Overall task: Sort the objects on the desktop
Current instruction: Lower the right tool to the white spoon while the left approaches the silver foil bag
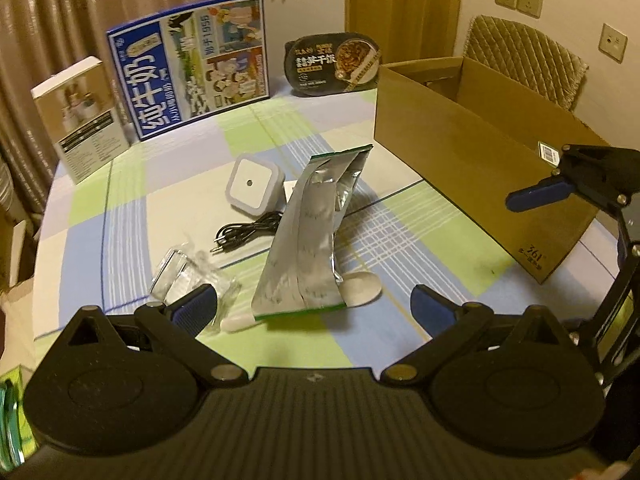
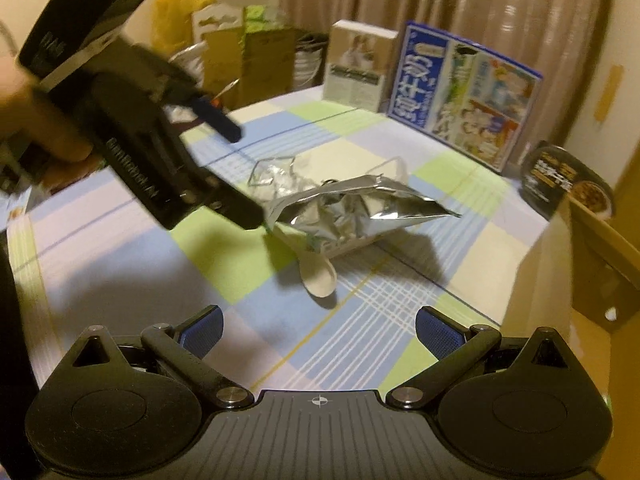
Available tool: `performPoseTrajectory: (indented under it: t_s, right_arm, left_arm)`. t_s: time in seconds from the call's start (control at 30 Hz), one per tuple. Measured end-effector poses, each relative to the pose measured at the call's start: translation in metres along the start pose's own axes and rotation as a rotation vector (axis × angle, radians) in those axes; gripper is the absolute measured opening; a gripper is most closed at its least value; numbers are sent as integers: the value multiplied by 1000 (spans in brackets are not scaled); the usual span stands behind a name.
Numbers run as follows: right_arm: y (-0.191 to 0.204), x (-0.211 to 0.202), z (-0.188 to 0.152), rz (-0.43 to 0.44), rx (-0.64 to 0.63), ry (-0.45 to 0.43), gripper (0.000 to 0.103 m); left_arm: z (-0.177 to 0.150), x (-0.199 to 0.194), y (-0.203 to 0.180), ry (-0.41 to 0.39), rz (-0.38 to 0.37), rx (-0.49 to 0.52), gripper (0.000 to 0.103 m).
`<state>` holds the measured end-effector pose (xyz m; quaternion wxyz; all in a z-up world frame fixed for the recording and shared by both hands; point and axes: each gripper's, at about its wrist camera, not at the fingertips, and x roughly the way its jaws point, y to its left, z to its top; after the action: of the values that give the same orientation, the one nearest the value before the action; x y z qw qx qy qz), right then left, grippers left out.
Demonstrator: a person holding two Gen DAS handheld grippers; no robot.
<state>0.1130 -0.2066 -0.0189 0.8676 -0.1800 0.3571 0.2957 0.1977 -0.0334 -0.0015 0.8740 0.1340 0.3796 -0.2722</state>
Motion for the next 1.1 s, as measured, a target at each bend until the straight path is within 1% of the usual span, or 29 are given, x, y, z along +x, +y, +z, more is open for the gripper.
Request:
performPoseTrajectory:
  t_s: [0.13, 0.17, 0.23, 0.37, 0.43, 0.5, 0.6, 0.77, 0.9, 1.03, 1.1]
  right_arm:
    - [-1, 18, 4, 18, -35, 29, 99]
    - [-1, 23, 5, 19, -46, 35, 97]
    - [-1, 32, 7, 28, -60, 48, 87]
    - [-2, 54, 11, 42, -95, 71, 82]
    - [-4, 65, 13, 44, -103, 88, 77]
    - [-7, 73, 14, 51, -107, 99, 74]
    - [-11, 86, 16, 59, -107, 116, 71]
    - [-18, 104, 14, 79, -73, 135, 67]
    - [-22, 115, 11, 79, -50, 138, 63]
    - [-27, 123, 10, 89, -23, 139, 62]
    - [-28, 125, 12, 90, -16, 134, 61]
  left_arm:
    - [9, 18, 6, 21, -40, 38, 101]
    - [11, 23, 8, 26, -53, 46, 101]
    - [16, 32, 11, 37, -75, 61, 101]
    - [25, 49, 14, 64, -112, 110, 101]
    - [28, 56, 15, 80, -132, 132, 100]
    - [31, 63, 15, 96, -148, 157, 100]
    - [33, 73, 15, 114, -163, 198, 99]
    - [38, 91, 21, 136, -186, 204, 97]
    - [42, 104, 25, 155, -212, 192, 90]
    - [43, 116, 28, 188, -245, 192, 83]
    - [43, 122, 29, 203, -250, 183, 75]
